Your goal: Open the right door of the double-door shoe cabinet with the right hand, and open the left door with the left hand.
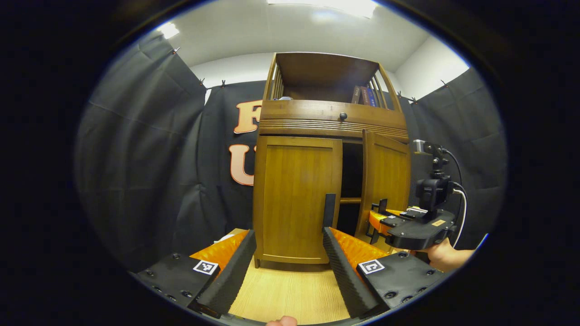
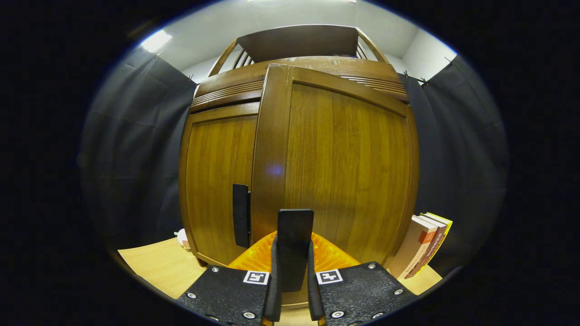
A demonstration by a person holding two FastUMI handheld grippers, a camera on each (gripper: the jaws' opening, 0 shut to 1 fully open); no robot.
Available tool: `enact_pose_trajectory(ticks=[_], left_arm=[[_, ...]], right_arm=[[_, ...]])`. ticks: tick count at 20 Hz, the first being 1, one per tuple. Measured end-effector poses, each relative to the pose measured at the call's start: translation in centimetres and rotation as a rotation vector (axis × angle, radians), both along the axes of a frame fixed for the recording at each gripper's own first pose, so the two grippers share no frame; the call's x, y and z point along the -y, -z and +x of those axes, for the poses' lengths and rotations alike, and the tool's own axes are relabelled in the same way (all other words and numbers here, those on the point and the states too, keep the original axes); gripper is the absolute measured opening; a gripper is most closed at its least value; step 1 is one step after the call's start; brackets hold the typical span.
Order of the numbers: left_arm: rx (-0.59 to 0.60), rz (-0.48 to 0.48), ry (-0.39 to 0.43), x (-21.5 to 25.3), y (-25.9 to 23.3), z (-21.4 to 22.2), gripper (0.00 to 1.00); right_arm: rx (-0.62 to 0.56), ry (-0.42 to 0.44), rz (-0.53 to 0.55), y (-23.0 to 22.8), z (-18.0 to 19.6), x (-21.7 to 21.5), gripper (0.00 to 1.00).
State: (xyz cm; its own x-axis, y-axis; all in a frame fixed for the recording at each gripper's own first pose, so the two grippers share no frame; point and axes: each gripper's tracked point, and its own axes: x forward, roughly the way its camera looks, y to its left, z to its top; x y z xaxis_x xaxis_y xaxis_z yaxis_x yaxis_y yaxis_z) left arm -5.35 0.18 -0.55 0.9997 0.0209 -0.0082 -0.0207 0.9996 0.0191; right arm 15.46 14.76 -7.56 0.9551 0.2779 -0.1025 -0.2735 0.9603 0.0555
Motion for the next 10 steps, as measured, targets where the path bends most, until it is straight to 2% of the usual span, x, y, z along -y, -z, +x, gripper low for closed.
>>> enact_pose_trajectory(ticks=[1, 2, 3, 4, 5, 8, 10], left_arm=[[0.001, 0.0, 0.005, 0.2, 0.0, -0.1, 0.94], [0.001, 0.001, 0.009, 0.5, 0.0, -0.2, 0.94], [0.002, 0.003, 0.013, 0.8, -0.1, -0.2, 0.94], [0.001, 0.006, 0.016, 1.1, -0.2, -0.2, 0.94], [-0.002, 0.009, 0.02, 1.3, -0.2, -0.2, 0.94], [-0.003, 0.012, 0.033, 2.3, -0.1, -0.2, 0.94], [-0.009, 0.008, 0.042, 2.8, 0.2, -0.3, 0.94]], right_arm=[[-0.001, -0.001, 0.001, -0.1, -0.6, 0.5, 0.24], [-0.004, 0.001, 0.0, -0.1, -1.1, 1.1, 0.28], [-0.004, 0.002, -0.001, -0.2, -1.8, 1.7, 0.24], [-0.004, 0.005, 0.0, -0.2, -2.4, 2.3, 0.28], [-0.006, 0.01, -0.002, -0.3, -3.0, 2.9, 0.28], [-0.007, 0.028, -0.023, -0.5, -4.7, 5.3, 0.19], [-0.003, 0.044, -0.04, -0.5, -5.6, 7.0, 0.23]])
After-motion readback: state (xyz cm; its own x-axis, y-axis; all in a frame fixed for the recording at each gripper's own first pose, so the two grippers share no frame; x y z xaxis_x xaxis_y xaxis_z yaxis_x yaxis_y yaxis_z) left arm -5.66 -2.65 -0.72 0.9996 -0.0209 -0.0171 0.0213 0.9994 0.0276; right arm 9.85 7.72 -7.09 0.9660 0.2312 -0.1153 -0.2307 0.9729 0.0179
